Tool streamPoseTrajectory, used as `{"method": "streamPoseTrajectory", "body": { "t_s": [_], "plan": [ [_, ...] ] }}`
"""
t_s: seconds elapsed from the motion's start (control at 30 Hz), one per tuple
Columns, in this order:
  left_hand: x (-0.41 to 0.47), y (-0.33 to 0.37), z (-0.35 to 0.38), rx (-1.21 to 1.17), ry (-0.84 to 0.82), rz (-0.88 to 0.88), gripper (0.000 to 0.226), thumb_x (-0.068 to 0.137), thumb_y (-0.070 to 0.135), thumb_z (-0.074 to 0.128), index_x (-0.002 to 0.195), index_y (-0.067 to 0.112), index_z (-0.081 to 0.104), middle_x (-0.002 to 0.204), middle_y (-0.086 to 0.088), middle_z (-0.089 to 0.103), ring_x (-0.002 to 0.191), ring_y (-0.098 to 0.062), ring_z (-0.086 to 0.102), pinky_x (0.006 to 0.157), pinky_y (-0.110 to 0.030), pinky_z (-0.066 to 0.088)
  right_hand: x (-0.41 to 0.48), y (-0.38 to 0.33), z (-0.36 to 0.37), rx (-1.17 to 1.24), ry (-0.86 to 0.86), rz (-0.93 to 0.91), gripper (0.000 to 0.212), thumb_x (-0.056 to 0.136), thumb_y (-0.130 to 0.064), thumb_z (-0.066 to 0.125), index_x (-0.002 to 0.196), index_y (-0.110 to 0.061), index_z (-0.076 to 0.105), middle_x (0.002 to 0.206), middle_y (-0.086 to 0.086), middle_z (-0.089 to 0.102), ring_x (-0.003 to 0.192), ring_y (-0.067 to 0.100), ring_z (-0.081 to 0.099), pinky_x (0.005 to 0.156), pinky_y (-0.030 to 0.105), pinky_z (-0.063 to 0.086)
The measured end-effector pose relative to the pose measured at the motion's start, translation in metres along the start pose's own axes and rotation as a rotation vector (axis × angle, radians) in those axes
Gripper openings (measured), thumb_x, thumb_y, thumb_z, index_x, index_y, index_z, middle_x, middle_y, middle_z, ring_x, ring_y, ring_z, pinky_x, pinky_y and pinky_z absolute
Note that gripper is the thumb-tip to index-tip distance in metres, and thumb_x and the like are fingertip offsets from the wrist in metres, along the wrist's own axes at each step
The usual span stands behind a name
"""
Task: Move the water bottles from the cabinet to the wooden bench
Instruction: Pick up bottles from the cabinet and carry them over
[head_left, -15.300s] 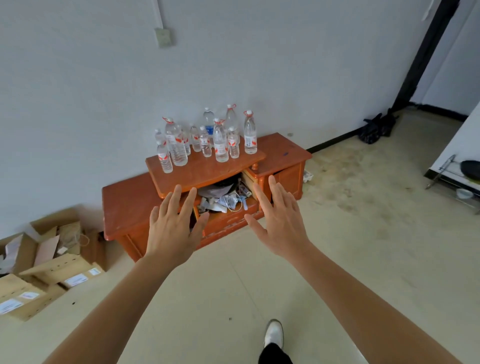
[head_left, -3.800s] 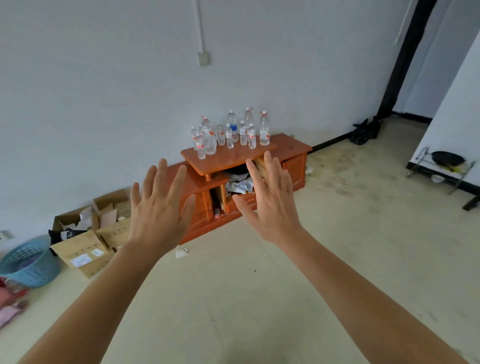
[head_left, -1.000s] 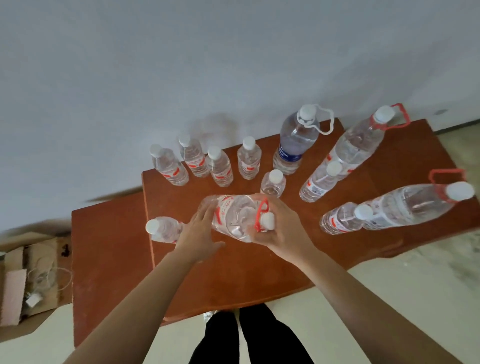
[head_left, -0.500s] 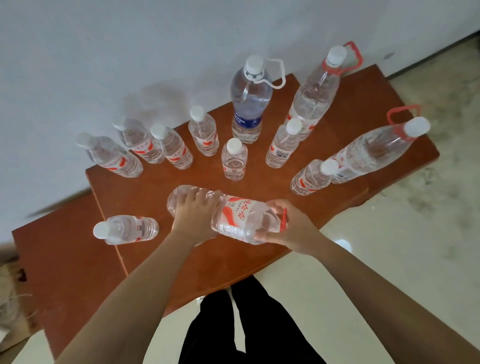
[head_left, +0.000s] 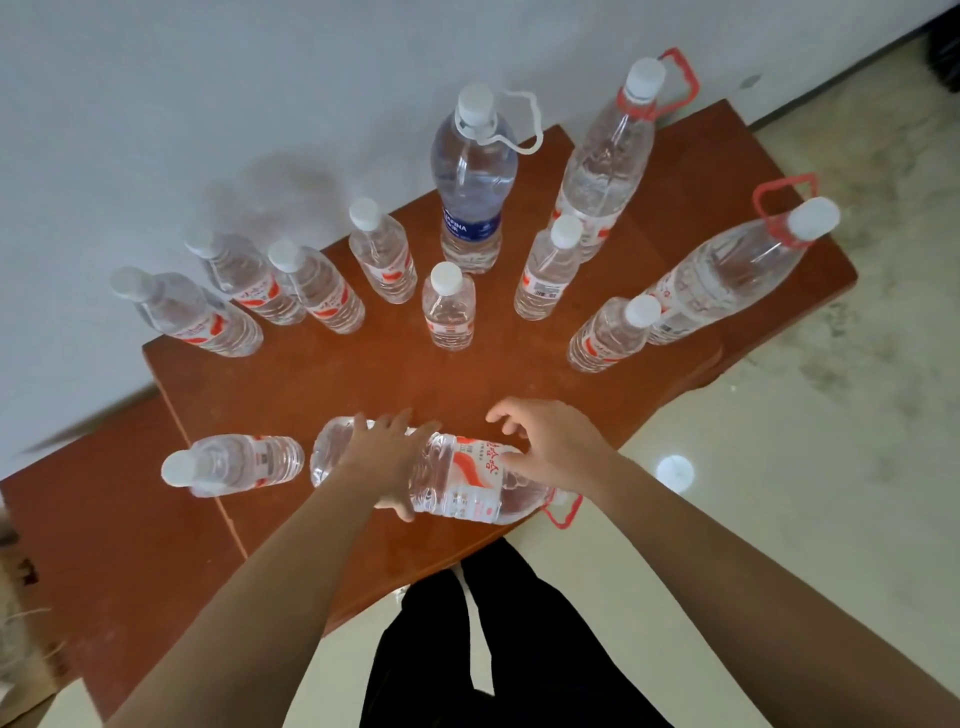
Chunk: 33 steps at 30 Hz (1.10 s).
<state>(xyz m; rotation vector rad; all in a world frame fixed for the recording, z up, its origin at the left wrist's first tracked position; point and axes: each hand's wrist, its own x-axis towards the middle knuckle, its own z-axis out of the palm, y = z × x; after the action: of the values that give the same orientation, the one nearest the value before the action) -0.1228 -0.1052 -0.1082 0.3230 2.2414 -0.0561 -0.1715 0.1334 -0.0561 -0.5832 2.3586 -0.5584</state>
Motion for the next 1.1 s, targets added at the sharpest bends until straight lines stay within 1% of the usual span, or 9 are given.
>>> {"method": "streamPoseTrajectory", "body": {
  "t_s": [0.1,0.17,0.23,0.4,0.53,0.63,0.87,1.0,1.1],
  "plan": [
    [-0.003,0.001,0.003,0.017,0.033,-0.014,0.131,0.057,0.067,0.084,0.157,0.035,0.006,0.160,-0.006,0.031,0.148,-0.029,0.027,0.120,-0.059,0.017,0.008,-0.008,0.027,-0.102,-0.272,0.082,0.105,0.071,-0.053,0.085,0.154,-0.029,0.026,0.148,0.002,0.044,0.133,0.023,0.047,0.109,0.044,0.043],
    [-0.006,0.003,0.008,0.015,0.069,-0.028,0.128,0.059,0.066,0.084,0.157,0.034,0.008,0.158,-0.004,0.034,0.147,-0.028,0.028,0.121,-0.059,0.016,0.006,-0.011,0.053,-0.171,-0.388,0.137,0.129,0.062,-0.059,0.090,0.158,-0.029,0.009,0.156,0.007,0.032,0.139,0.032,0.039,0.110,0.051,0.040],
    [-0.011,0.007,0.018,0.015,0.113,-0.038,0.125,0.061,0.064,0.084,0.156,0.034,0.009,0.157,-0.004,0.034,0.147,-0.028,0.028,0.121,-0.059,0.015,0.003,-0.013,0.078,-0.161,-0.354,0.176,0.139,0.058,-0.062,0.091,0.158,-0.031,0.000,0.158,0.009,0.026,0.141,0.036,0.035,0.109,0.054,0.041],
    [-0.019,0.012,0.040,-0.018,0.200,-0.054,0.119,0.067,0.066,0.079,0.155,0.035,0.005,0.158,-0.004,0.029,0.149,-0.029,0.022,0.122,-0.061,0.014,0.001,-0.014,0.102,-0.169,-0.194,0.208,0.126,0.060,-0.065,0.087,0.155,-0.030,0.013,0.149,0.008,0.040,0.131,0.033,0.045,0.102,0.049,0.048],
    [-0.019,0.005,0.039,-0.014,0.174,-0.006,0.114,0.075,0.059,0.077,0.156,0.035,0.000,0.165,-0.004,0.018,0.153,-0.028,0.013,0.122,-0.061,0.010,-0.006,-0.012,0.106,-0.161,-0.091,0.160,0.107,0.066,-0.061,0.084,0.149,-0.030,0.024,0.138,0.005,0.051,0.120,0.030,0.052,0.097,0.046,0.051],
    [-0.022,0.004,0.039,-0.022,0.167,0.026,0.116,0.073,0.065,0.076,0.156,0.038,0.000,0.166,0.000,0.015,0.154,-0.026,0.010,0.123,-0.060,0.004,-0.019,-0.012,0.110,-0.137,-0.035,0.165,0.100,0.068,-0.061,0.082,0.146,-0.032,0.027,0.136,0.003,0.054,0.119,0.028,0.053,0.098,0.046,0.050],
    [-0.051,0.061,0.047,0.002,0.301,0.145,0.096,0.076,0.072,0.066,0.152,0.037,0.017,0.153,0.004,0.039,0.143,-0.023,0.034,0.121,-0.052,0.020,-0.093,0.000,0.115,-0.095,0.015,0.243,0.089,0.084,-0.070,0.061,0.153,-0.032,0.019,0.150,0.005,0.043,0.135,0.030,0.040,0.113,0.052,0.036],
    [-0.074,0.082,0.061,0.061,0.398,0.215,0.089,0.066,0.064,0.075,0.139,0.036,0.032,0.129,0.001,0.063,0.120,-0.026,0.058,0.101,-0.057,0.043,-0.138,-0.008,0.127,-0.096,0.073,0.308,0.096,0.079,-0.073,0.064,0.155,-0.034,0.018,0.151,0.006,0.040,0.136,0.031,0.039,0.111,0.051,0.037],
    [-0.093,0.086,0.063,0.105,0.512,0.291,0.083,0.063,0.059,0.079,0.134,0.035,0.044,0.118,0.001,0.066,0.110,-0.028,0.063,0.094,-0.059,0.046,-0.172,-0.031,0.138,-0.081,0.167,0.377,0.097,0.076,-0.074,0.065,0.154,-0.036,0.022,0.151,0.004,0.041,0.135,0.031,0.040,0.110,0.049,0.038]
  ]
}}
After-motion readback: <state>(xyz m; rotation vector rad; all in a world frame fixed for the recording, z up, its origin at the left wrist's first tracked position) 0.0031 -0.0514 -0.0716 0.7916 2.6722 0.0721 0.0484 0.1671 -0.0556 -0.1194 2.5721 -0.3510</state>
